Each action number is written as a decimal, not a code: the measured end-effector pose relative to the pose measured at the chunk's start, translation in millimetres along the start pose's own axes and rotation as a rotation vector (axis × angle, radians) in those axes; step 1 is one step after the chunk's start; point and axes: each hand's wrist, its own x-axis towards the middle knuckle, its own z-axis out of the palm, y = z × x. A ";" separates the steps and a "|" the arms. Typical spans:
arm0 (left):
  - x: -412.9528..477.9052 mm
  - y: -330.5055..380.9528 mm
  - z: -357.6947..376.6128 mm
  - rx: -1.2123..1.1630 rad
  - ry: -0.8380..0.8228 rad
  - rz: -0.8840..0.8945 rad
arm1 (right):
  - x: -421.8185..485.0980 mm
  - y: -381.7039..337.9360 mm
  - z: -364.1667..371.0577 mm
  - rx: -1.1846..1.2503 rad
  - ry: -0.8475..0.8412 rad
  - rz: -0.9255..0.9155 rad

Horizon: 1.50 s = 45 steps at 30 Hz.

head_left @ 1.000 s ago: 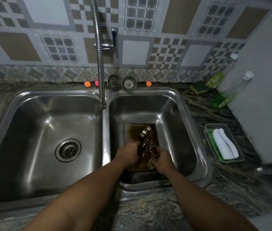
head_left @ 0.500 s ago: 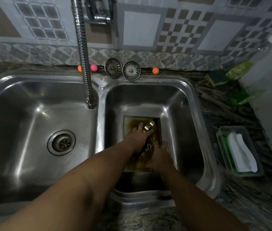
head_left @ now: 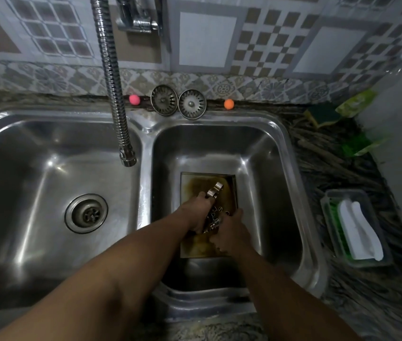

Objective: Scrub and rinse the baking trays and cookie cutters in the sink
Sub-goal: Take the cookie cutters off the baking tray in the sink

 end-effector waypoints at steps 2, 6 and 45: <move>-3.5 -1.9 0.2 -0.011 0.004 0.007 | -1.0 -2.1 -0.2 0.011 0.010 0.017; -10.6 -4.6 1.5 -0.058 0.048 0.007 | -1.4 -5.6 -3.0 0.019 0.017 0.049; -47.5 -8.7 27.4 -0.271 0.118 -0.066 | -7.5 -12.4 2.5 -0.012 0.096 -0.050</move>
